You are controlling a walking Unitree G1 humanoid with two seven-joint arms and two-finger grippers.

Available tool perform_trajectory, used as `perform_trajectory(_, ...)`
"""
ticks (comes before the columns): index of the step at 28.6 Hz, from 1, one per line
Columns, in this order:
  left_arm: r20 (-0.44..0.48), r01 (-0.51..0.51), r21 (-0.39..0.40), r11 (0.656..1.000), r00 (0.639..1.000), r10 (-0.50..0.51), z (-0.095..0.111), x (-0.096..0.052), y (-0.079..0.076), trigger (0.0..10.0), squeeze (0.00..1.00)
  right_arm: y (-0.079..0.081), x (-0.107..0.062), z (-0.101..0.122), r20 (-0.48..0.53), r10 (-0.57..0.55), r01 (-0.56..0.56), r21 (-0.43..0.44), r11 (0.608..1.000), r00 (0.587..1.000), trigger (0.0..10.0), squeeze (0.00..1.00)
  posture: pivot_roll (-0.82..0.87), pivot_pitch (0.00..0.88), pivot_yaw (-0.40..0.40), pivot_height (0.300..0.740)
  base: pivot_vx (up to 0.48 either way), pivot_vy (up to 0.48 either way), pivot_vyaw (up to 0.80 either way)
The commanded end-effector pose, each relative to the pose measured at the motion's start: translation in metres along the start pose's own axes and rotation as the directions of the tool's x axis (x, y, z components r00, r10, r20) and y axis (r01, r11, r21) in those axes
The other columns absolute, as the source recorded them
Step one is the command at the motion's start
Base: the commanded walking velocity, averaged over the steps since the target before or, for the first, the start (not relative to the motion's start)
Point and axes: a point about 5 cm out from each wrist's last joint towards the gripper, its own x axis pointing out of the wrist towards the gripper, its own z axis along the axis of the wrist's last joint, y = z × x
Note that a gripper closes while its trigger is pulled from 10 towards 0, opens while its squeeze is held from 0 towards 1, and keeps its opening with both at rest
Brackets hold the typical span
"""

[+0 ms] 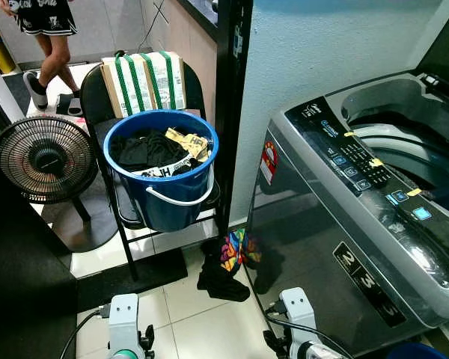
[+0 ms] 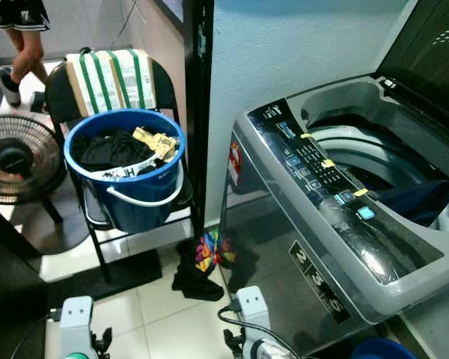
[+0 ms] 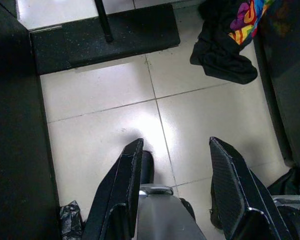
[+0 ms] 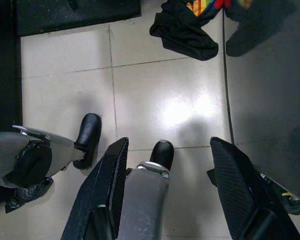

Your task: Clothes washing

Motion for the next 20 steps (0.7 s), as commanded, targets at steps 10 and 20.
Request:
perform_trajectory(10, -0.014, 0.041, 0.077, 0.996, 0.999, -0.04, 0.008, 0.004, 0.001, 10.0, 0.0, -0.01, -0.005, -0.012, -0.027, -0.071, 0.073, 0.092, 0.993, 0.997, 10.0, 0.0, 0.03, 0.029, 0.106, 0.74, 0.0, 0.0, 0.0)
perform_trajectory(20, -0.012, 0.031, 0.063, 0.998, 0.999, -0.03, 0.003, 0.002, -0.004, 10.0, 0.0, -0.02, -0.012, -0.026, -0.075, -0.132, 0.14, 0.11, 0.984, 0.988, 10.0, 0.0, 0.04, 0.036, 0.074, 0.74, 0.0, 0.0, 0.0)
